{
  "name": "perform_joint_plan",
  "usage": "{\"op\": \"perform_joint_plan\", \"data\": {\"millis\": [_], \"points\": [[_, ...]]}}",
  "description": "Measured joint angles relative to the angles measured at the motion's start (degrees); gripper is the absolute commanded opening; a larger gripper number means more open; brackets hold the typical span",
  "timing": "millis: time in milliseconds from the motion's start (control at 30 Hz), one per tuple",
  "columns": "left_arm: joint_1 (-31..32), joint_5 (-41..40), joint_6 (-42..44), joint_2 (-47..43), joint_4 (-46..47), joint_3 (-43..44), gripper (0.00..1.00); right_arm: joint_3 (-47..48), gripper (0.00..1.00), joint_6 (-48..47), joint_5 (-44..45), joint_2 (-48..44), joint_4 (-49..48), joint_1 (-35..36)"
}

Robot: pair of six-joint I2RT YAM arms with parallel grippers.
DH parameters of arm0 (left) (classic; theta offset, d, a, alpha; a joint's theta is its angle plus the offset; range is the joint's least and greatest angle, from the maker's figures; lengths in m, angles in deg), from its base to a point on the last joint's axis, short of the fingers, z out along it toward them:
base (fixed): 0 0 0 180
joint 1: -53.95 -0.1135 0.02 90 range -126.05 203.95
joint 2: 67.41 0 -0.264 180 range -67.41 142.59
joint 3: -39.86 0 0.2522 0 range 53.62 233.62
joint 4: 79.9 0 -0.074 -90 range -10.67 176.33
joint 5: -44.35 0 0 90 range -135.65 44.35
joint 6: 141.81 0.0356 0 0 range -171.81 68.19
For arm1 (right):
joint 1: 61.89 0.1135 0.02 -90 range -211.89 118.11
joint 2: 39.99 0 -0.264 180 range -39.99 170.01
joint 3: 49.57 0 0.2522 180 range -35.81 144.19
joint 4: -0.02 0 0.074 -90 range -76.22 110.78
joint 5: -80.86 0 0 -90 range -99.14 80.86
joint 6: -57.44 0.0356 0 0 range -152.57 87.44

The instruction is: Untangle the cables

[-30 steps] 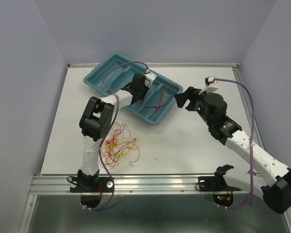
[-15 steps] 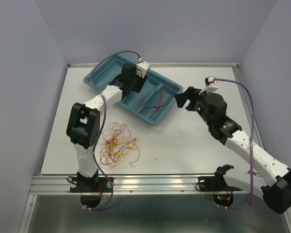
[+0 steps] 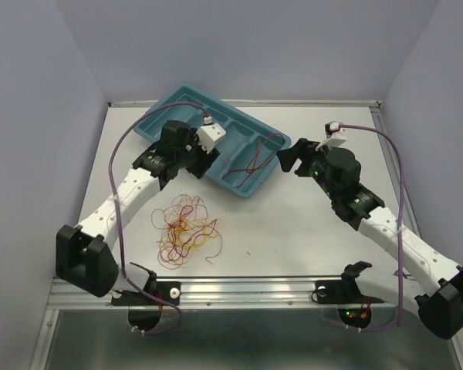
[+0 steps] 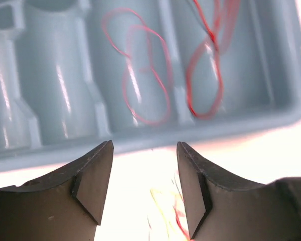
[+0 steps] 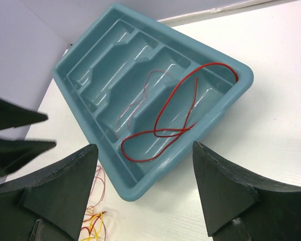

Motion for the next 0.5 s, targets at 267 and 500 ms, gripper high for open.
{"op": "perform_joint_plan", "data": {"millis": [267, 500], "points": [[6.32, 6.36, 13.94, -15.98, -12.5, -13.84, 0.7, -0.02, 0.81, -0.13, -0.31, 0.0, 0.0, 0.0], [17.77, 6.64, 12.02, -12.2, -14.45, -16.17, 0.59, -0.02, 0.82, -0.17, -0.26, 0.0, 0.0, 0.0]]}}
